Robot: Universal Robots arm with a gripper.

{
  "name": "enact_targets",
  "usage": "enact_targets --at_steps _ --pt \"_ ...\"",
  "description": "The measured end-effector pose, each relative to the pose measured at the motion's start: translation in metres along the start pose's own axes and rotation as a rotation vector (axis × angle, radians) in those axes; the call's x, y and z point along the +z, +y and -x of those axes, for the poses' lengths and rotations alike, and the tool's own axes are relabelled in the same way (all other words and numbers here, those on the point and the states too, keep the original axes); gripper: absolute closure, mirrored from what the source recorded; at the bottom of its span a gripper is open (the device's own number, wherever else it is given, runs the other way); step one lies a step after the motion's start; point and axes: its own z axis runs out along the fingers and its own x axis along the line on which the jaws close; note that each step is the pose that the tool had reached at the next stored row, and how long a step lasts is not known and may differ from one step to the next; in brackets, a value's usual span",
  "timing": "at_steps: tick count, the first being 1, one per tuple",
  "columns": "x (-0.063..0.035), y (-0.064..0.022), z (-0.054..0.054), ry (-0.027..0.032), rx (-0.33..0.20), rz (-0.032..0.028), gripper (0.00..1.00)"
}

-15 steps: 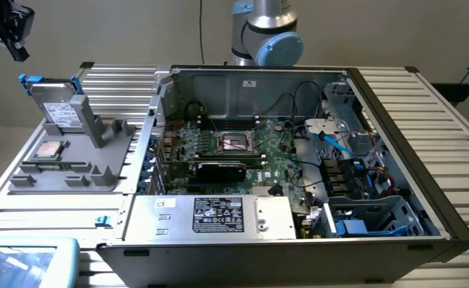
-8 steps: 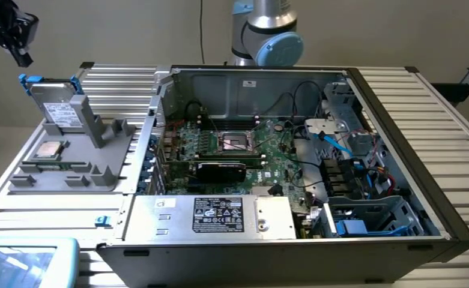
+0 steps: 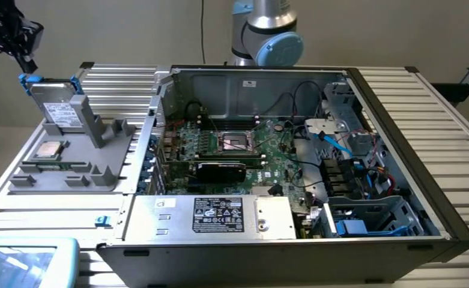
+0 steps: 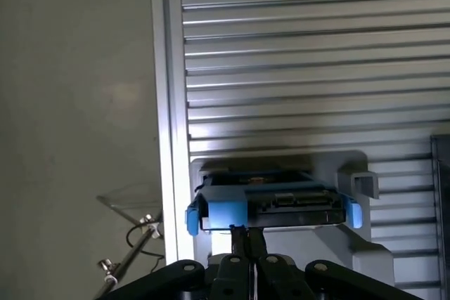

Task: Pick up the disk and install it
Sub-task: 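Pick up the disk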

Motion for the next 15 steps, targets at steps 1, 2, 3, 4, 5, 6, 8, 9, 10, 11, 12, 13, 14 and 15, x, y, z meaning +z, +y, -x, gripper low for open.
enact_targets --at_steps 1,2,3,4,5,6,8,9,10,11,12,13,14,15 --pt "0.0018 0.0000 0.0001 -0.0001 0.000 0.0000 0.89" --pt "0.0022 0.0000 0.0001 -0.0001 0.000 0.0000 0.89" --pt "0.0022 0.0000 0.0001 0.0001 0.000 0.0000 0.89" --pt "0.0021 0.0000 0.0001 0.0002 0.000 -0.0001 0.89" --pt "0.0021 -0.0001 0.0001 0.0002 0.001 -0.0001 0.89" --pt "0.0022 -0.0001 0.0001 0.0001 0.007 -0.0001 0.89" --pt "0.0022 0.0000 0.0001 -0.0003 0.036 0.0001 0.89" --pt "0.0022 0.0000 0.0001 -0.0006 0.051 0.0002 0.89" --pt "0.0022 -0.0001 0.0001 -0.0008 0.066 0.0001 0.89" --pt "0.0023 -0.0001 0.0001 -0.0011 0.082 0.0001 0.89" --pt "0.0024 -0.0001 0.0001 -0.0013 0.099 -0.0001 0.89" --pt "0.0024 -0.0001 0.0001 -0.0015 0.116 -0.0002 0.89" --pt "0.0024 -0.0001 0.0001 -0.0017 0.132 -0.0004 0.89" --pt "0.0025 -0.0001 0.0001 -0.0020 0.149 -0.0005 0.89"
